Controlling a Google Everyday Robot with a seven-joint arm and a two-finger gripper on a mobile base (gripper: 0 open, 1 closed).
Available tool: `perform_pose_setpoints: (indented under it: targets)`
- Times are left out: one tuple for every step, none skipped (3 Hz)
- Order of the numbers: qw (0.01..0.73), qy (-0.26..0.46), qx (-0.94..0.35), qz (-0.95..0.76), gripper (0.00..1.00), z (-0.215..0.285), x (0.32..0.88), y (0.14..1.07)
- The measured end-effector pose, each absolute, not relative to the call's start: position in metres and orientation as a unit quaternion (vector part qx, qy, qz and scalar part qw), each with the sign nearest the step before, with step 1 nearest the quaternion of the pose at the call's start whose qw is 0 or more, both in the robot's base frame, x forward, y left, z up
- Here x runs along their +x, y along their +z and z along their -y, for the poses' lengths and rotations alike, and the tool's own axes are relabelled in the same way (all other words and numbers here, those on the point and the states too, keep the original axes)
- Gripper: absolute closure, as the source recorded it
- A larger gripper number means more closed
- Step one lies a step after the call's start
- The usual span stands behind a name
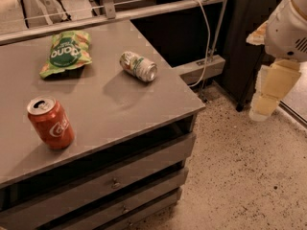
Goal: Place 7up can upright
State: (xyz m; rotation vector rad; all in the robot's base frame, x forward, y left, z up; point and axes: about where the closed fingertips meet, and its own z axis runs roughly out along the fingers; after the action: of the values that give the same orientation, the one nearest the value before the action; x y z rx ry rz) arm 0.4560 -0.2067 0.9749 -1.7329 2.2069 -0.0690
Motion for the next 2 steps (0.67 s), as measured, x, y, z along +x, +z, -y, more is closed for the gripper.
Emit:
perform_pose_setpoints:
  targets:
    - [0.176,-0.009,-0.619,-0.765,0.0,0.171,0.512,0.964]
    - [0.186,-0.011,-0.629,-0.754,0.0,0.106,0.572,0.95]
